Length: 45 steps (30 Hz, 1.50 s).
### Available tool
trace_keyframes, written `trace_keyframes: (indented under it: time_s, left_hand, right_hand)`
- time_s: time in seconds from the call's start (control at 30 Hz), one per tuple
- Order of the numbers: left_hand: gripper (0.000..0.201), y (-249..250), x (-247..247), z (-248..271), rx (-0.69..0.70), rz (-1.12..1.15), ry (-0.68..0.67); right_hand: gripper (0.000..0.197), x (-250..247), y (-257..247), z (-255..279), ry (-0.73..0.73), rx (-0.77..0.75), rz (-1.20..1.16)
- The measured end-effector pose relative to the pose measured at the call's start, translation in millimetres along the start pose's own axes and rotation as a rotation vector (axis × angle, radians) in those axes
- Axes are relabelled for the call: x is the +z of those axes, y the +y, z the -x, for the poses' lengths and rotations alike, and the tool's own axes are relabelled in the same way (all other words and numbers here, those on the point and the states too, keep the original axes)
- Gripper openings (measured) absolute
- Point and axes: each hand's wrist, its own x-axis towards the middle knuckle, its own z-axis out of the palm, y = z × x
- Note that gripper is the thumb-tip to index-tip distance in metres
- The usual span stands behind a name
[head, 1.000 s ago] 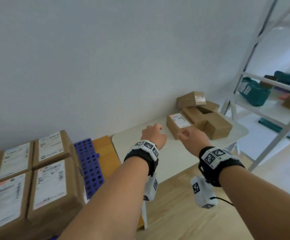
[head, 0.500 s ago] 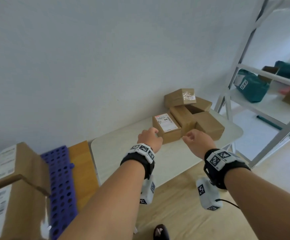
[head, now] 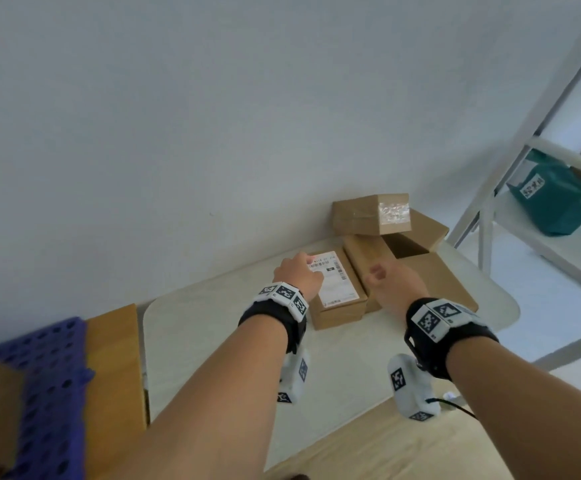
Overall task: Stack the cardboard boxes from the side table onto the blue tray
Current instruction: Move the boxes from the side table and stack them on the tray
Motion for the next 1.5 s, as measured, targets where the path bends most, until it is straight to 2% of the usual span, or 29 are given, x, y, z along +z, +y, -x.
trace_keyframes:
  time_s: [0.2, 0.43, 0.7, 0.8, 1.0, 1.1, 1.27, 1.43, 1.5]
  left_hand:
    - [0.051, -4.9, 18.0, -27.1, -0.055, -0.003, -0.049]
    - [0.043, -9.8, 28.5, -48.4, -0.108, 0.031, -0.065]
    - [0.063, -14.8, 41.3, -65.4, -0.213, 0.112, -0.091]
    - [0.064, -16.2, 43.5, -69.3, -0.242, 0.153, -0.105]
    - [0.057, -21.8, 49.3, -74.4, -0.298, 0.173, -0.187]
    - [0.047, -25.3, 50.4, -75.6, -0.292, 0.193, -0.227]
    - [0.036, -32.8, 51.2, -74.7, -0.365, 0.4, -0.292]
    - [0.034, -47.9, 45.3, -74.4, -0.4, 0.553, -0.37]
    - [0.026, -52.5, 40.3, -75.0, -0.401, 0.566, -0.385]
  right_hand:
    - [0.036, 14.6, 1.2, -26.9, -0.102, -0.046, 0.062]
    - [0.039, 28.9, -2.3, -60.6, -0.179, -0.089, 0.055]
    - [0.038, 39.5, -5.4, -81.6, -0.204, -0.126, 0.047]
    - [0.038, 42.9, -8.1, -84.4, -0.212, -0.145, 0.06]
    - [0.042, 47.8, -12.0, -87.9, -0.226, -0.173, 0.054]
    - [0.047, 52.1, -12.5, -89.4, -0.233, -0.167, 0.057]
    - [0.053, 55.6, -13.0, -89.7, -0.254, -0.158, 0.049]
    - [0.051, 58.2, -13.3, -90.3, -0.235, -0.192, 0.036]
    - [0.059, 59.2, -11.7, -92.0, -0.245, -0.154, 0.012]
